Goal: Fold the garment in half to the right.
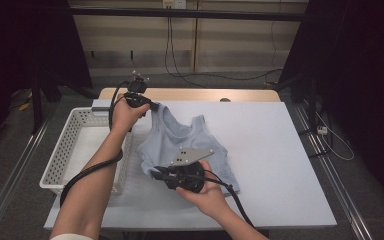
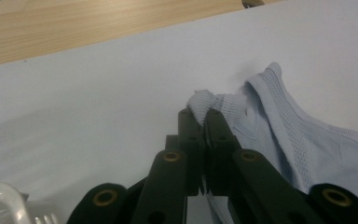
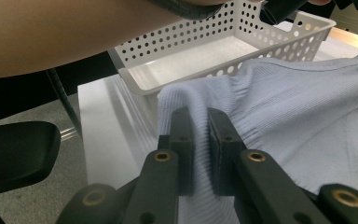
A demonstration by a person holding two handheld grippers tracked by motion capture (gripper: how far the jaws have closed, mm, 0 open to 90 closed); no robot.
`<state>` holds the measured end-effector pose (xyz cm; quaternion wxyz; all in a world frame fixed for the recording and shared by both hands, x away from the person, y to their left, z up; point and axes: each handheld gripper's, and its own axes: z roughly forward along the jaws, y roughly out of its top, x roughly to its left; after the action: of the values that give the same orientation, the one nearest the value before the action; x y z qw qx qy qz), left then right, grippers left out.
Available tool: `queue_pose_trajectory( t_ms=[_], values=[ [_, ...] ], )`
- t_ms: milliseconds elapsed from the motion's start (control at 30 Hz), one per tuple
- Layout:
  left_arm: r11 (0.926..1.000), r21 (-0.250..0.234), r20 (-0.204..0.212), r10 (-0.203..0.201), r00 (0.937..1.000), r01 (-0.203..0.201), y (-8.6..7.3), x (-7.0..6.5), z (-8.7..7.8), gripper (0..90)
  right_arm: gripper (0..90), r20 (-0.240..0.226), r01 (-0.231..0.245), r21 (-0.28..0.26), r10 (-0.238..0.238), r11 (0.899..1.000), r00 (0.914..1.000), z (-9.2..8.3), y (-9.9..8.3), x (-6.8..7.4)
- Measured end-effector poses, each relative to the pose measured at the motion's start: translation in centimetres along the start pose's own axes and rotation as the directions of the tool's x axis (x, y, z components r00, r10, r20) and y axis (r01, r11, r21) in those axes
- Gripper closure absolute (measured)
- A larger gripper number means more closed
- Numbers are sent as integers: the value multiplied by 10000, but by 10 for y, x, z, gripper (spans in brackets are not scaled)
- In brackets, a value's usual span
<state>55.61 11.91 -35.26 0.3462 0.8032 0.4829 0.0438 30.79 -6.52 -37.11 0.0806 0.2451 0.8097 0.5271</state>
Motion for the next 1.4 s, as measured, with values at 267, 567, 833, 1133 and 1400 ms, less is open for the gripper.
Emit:
queue_pose_trajectory(
  t_ms=[267, 567, 833, 1133, 1400],
  values=[
    [10000, -12, -151, 43, 9999, -43, 2, 3, -6, 874, 829, -139, -38, -104, 36, 9999, 9999, 6, 5, 2],
    [10000, 52, -177, 38, 9998, -37, 2, 1, -2, 874, 831, -16, -105, -222, 105, 9997, 9999, -2, 3, -5],
    [10000, -11, -195, -41, 9998, 40, 5, -3, 1, 874, 832, 115, -160, -370, 164, 9992, 9998, -10, 2, -9],
    [9999, -28, -311, -153, 9994, 152, 4, -3, 3, 874, 833, 439, -320, -529, 343, 9981, 9984, -24, -3, -18],
    [9999, 10, -456, -150, 9988, 151, 5, -5, 8, 873, 834, 659, -475, -612, 515, 9970, 9965, -33, -10, -24]
  ],
)
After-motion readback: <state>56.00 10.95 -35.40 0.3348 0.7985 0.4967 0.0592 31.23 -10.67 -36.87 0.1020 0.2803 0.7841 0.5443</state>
